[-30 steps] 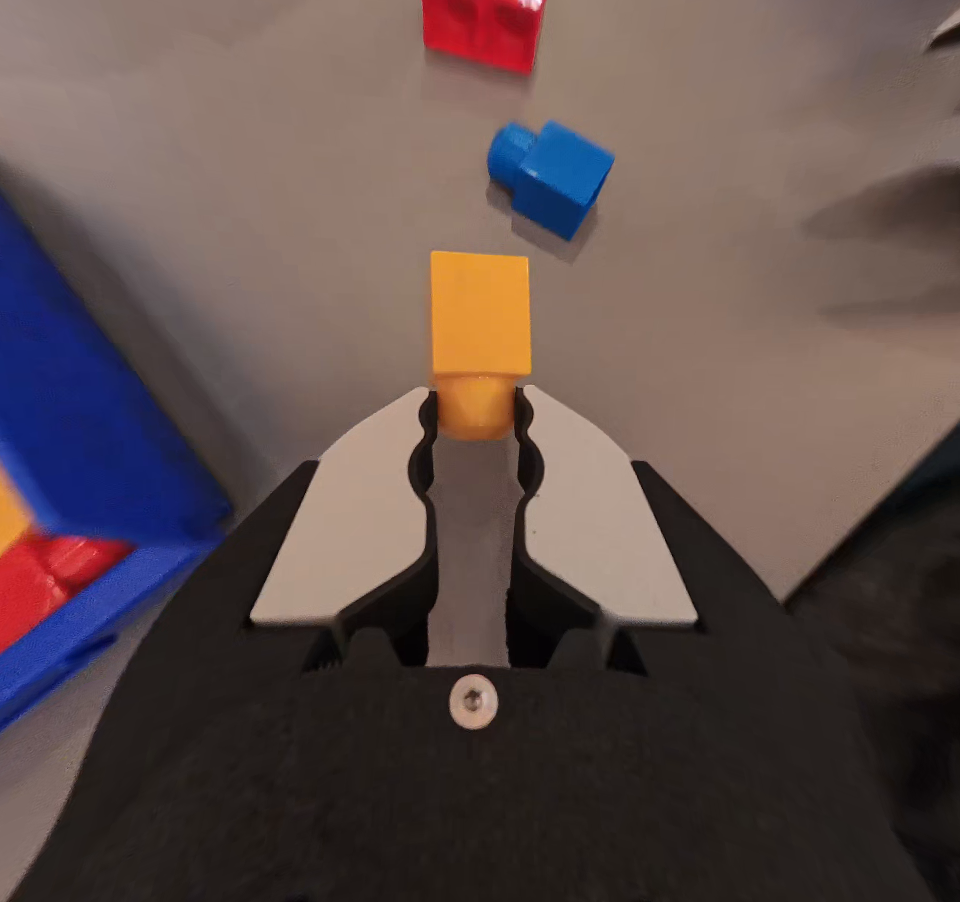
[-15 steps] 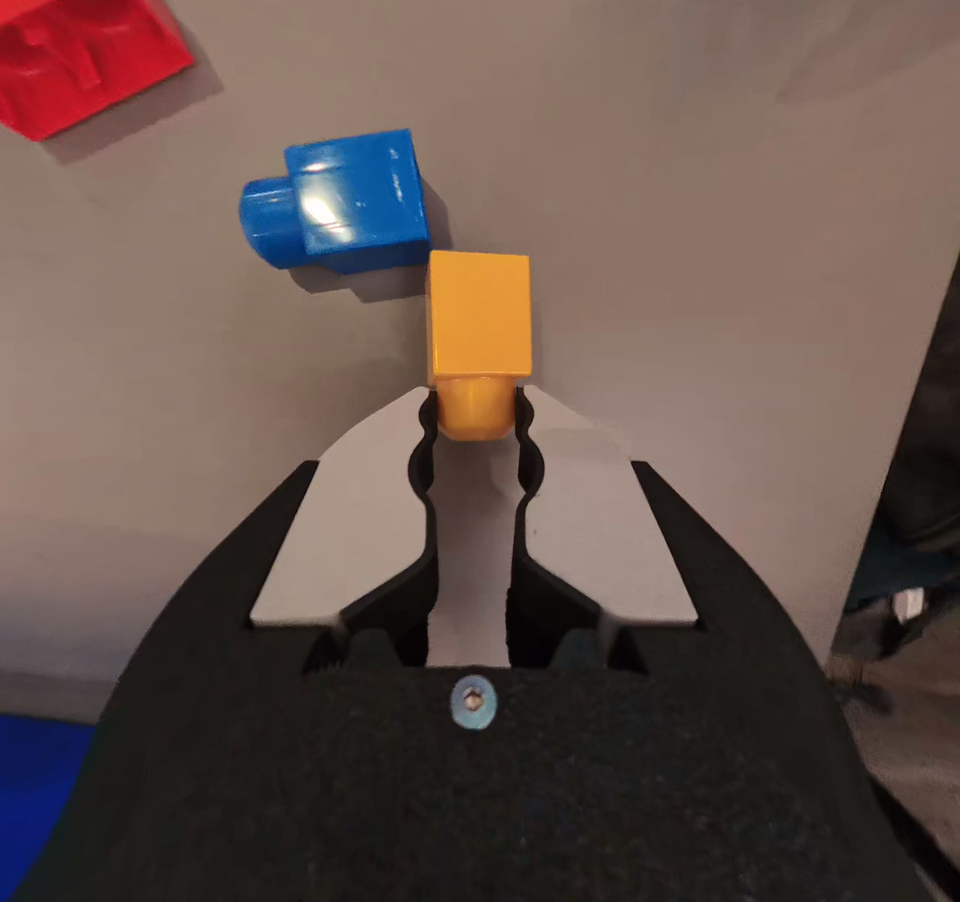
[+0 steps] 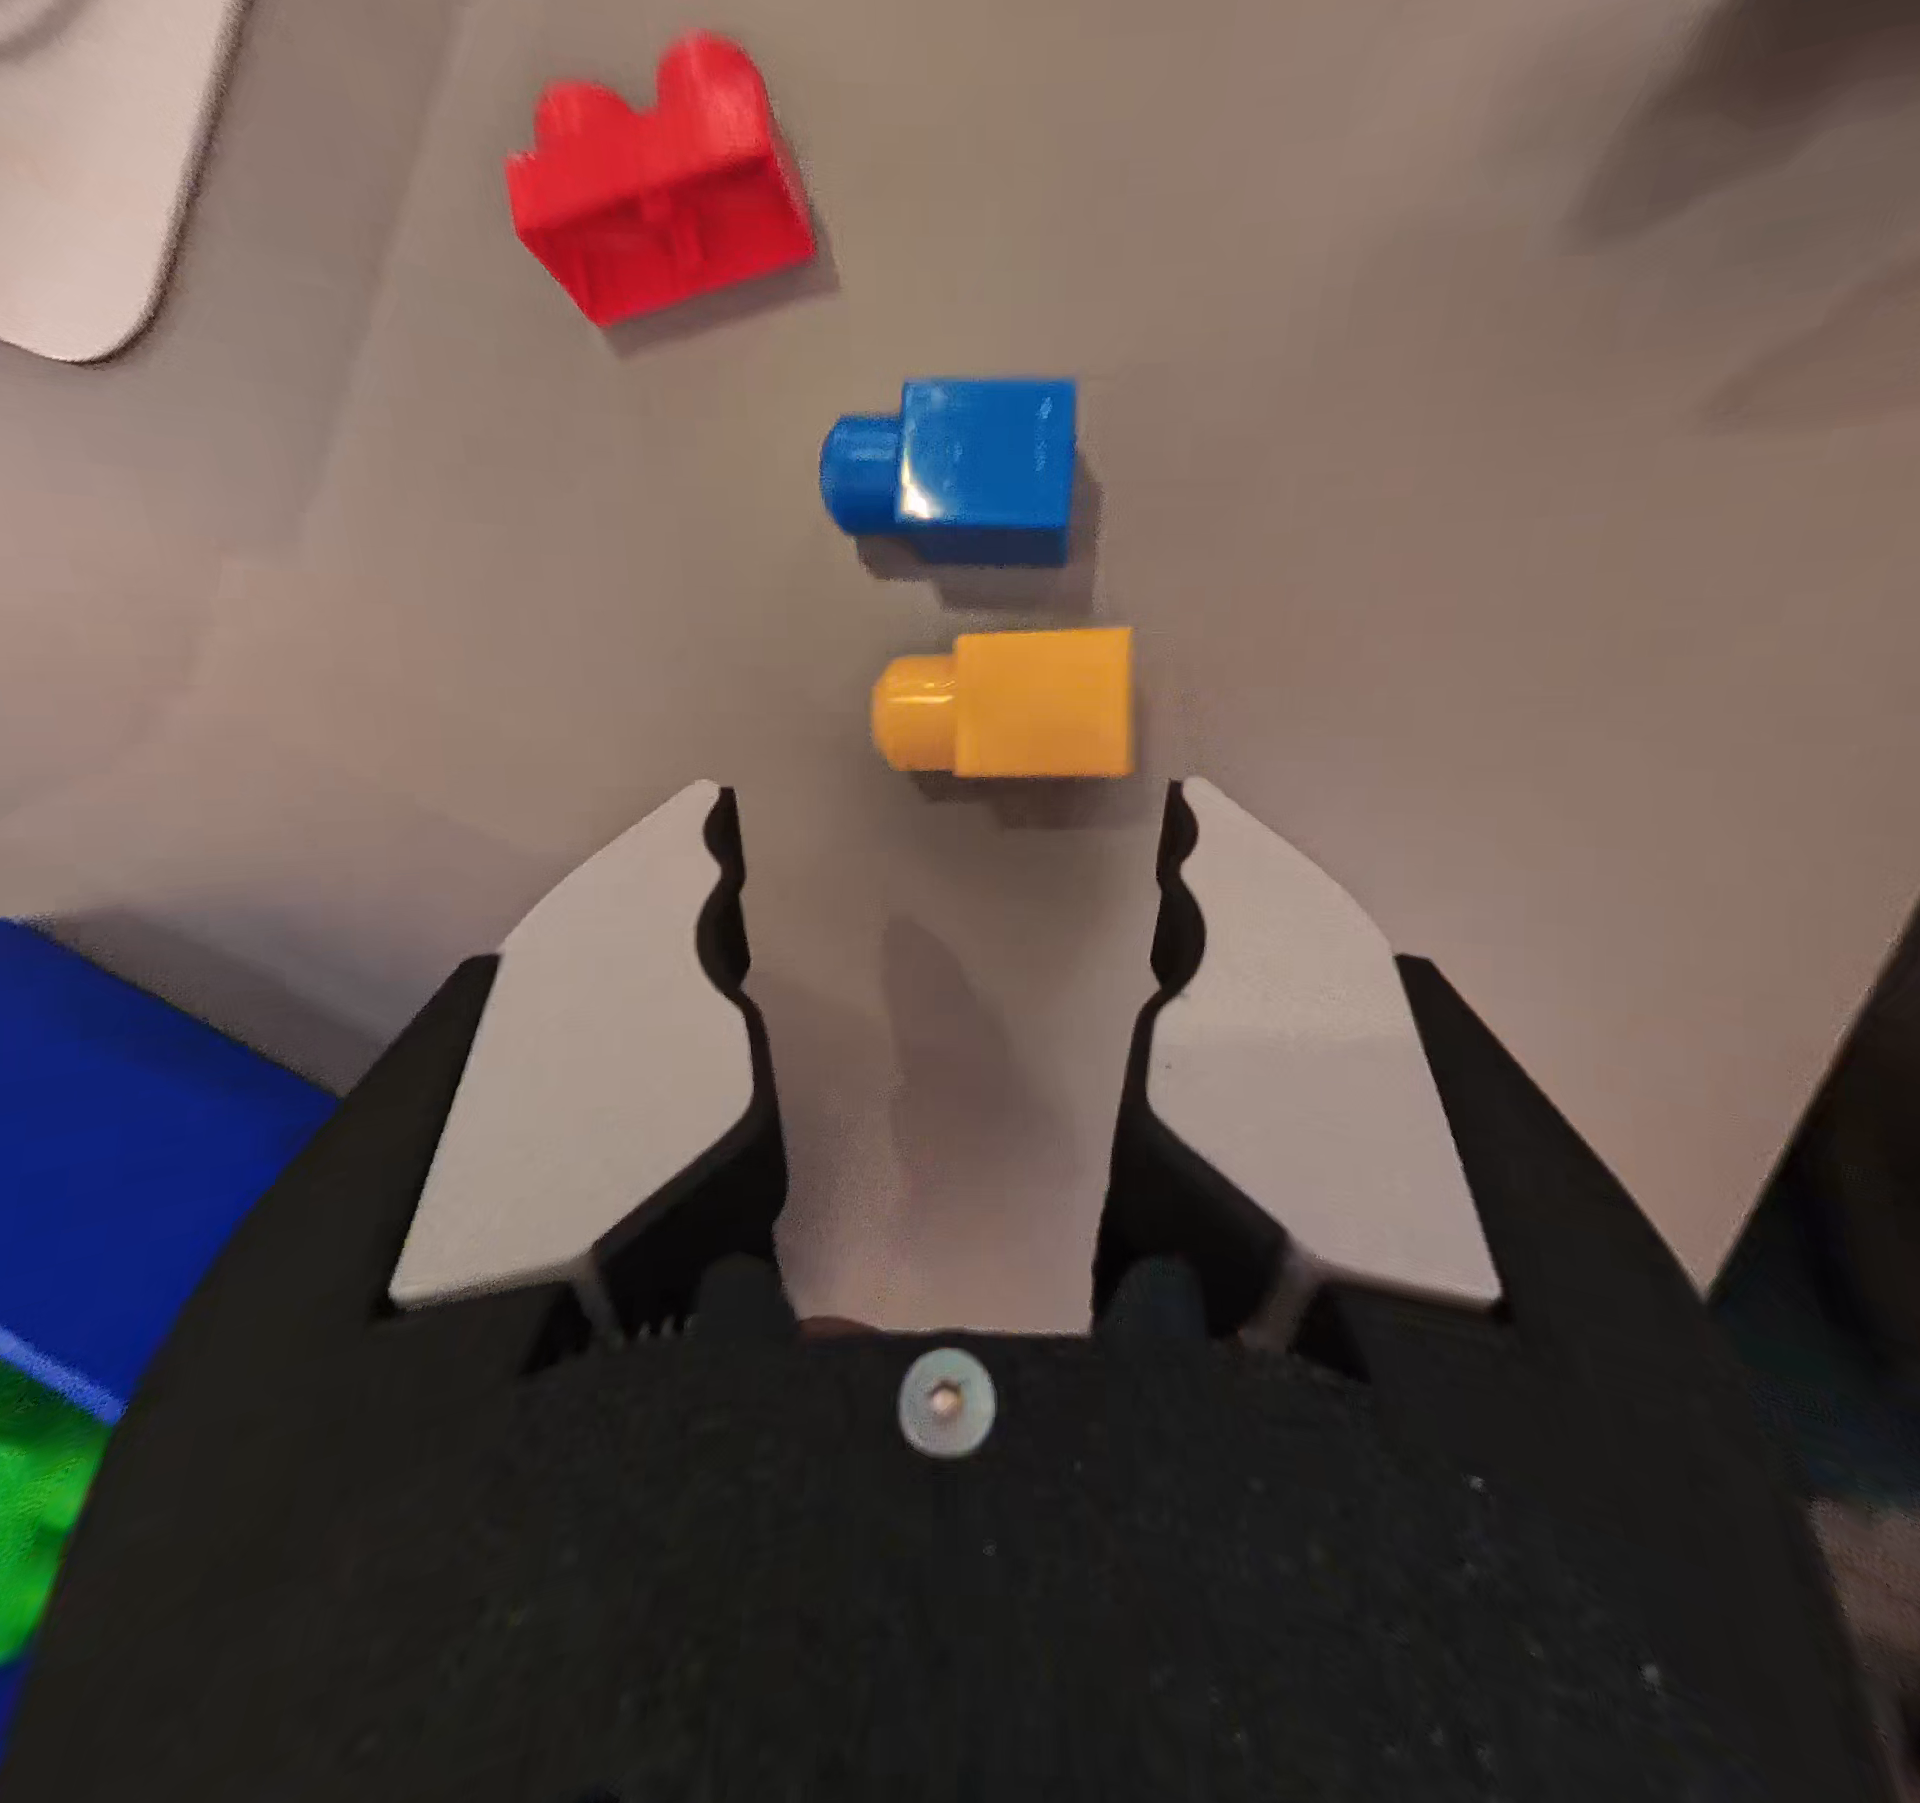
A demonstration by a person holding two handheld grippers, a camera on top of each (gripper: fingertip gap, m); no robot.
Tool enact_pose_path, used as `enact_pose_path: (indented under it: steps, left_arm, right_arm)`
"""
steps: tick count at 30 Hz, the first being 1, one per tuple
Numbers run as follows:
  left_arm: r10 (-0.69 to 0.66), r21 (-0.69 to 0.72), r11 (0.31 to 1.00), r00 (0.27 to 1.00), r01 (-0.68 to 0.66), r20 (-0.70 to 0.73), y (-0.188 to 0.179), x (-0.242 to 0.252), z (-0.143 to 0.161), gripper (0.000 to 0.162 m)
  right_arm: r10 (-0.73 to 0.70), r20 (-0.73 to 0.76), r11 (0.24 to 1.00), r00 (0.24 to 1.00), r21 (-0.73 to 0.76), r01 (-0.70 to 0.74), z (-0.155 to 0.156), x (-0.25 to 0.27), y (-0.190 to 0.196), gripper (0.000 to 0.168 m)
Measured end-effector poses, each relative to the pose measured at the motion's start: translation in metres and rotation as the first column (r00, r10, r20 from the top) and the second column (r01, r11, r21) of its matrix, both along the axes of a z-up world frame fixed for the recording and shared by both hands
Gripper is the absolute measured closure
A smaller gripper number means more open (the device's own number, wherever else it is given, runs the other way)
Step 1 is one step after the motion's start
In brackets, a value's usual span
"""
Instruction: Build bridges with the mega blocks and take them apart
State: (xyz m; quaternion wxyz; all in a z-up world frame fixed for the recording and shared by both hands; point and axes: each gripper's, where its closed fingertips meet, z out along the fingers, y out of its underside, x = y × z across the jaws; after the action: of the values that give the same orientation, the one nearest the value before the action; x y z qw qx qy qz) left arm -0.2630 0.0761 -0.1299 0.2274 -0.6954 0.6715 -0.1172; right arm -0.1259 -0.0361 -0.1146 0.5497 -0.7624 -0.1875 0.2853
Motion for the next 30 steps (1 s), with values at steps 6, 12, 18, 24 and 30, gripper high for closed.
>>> enact_pose_path:
  steps: [6,12,18,24,30]
  left_arm:
    - [0.575,-0.267,0.818,0.744,-0.509,0.341,-0.052,-0.005,-0.001,0.055]
    - [0.808,-0.331,0.560,0.410,-0.760,0.423,-0.075,-0.012,-0.006,0.051]
    - [0.689,-0.189,0.616,0.406,-0.765,0.600,-0.108,-0.030,0.020,0.056]
    - [0.524,-0.176,0.704,0.336,-0.688,0.782,-0.125,-0.066,0.037,0.059]
    - [0.418,-0.072,0.665,0.291,-0.743,0.861,-0.115,-0.091,0.048,0.074]
  right_arm:
    - [0.000,-0.001,1.000,1.000,0.001,0.000,0.000,0.000,0.000,0.127]
    - [-0.007,-0.002,1.000,1.000,0.011,0.007,0.001,0.001,-0.001,0.127]
    - [-0.067,0.065,0.998,0.996,0.015,0.066,-0.003,0.002,-0.001,0.118]
    - [-0.116,0.149,0.983,0.982,-0.128,0.135,-0.020,-0.008,0.006,0.097]
    - [-0.098,0.340,0.949,0.935,-0.252,0.191,-0.017,-0.053,0.039,0.078]
